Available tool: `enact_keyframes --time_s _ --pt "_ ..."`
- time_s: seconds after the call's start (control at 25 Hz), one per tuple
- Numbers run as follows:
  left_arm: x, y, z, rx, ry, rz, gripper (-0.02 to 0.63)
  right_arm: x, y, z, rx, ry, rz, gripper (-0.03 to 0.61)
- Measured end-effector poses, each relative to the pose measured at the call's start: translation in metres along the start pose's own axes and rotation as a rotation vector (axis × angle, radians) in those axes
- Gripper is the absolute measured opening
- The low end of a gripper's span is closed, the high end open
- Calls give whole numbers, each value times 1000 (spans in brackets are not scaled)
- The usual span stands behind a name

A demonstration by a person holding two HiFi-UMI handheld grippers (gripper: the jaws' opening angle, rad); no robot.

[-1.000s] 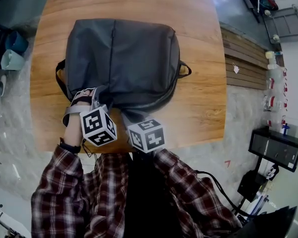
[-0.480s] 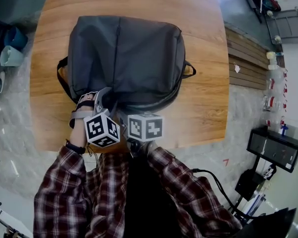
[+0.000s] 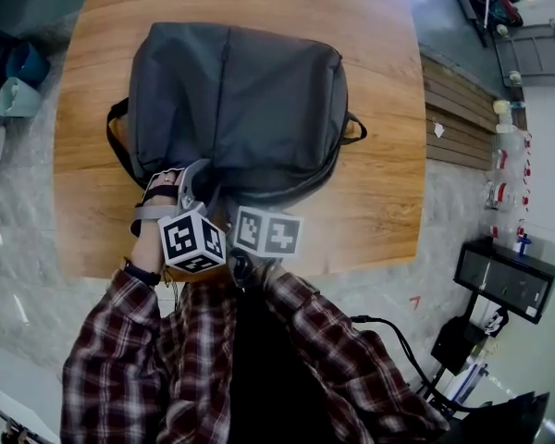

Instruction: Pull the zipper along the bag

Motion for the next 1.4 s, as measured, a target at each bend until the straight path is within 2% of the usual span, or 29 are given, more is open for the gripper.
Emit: enact_keyframes --time_s 0.24,0.52,0.6,0.72,0.84,0.88,0.96,1.16,1.28,1.4 --pt "-1 -3 0 15 10 -8 173 14 -2 0 141 -17 6 15" --pt "-1 -8 1 38 -1 -31 173 24 0 -2 340 -101 42 8" --pt "-2 -8 1 41 -2 -37 173 27 3 -9 293 -77 61 6" --pt "-3 -8 2 37 -3 -39 173 30 9 -18 143 43 108 6" --pt "-4 -8 1 26 0 -34 172 27 6 -14 156 98 132 18" --pt "-4 -8 1 25 -1 -35 172 26 5 -11 169 97 131 48" --pt "-4 -8 1 26 -2 -38 171 24 6 -7 185 81 128 92" --pt "-2 -8 1 39 4 -44 169 19 10 -2 258 -15 112 97" --pt "-3 -6 1 51 3 -49 169 23 10 -1 371 -70 89 97" --pt "-4 -7 2 52 1 -53 169 18 11 4 479 -118 107 97"
Point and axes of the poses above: the fingertips, and each gripper's own axes: x backward along the fingers, z to its left, y out of its top, the point moved 9 cm from there along x, backward along the fingers
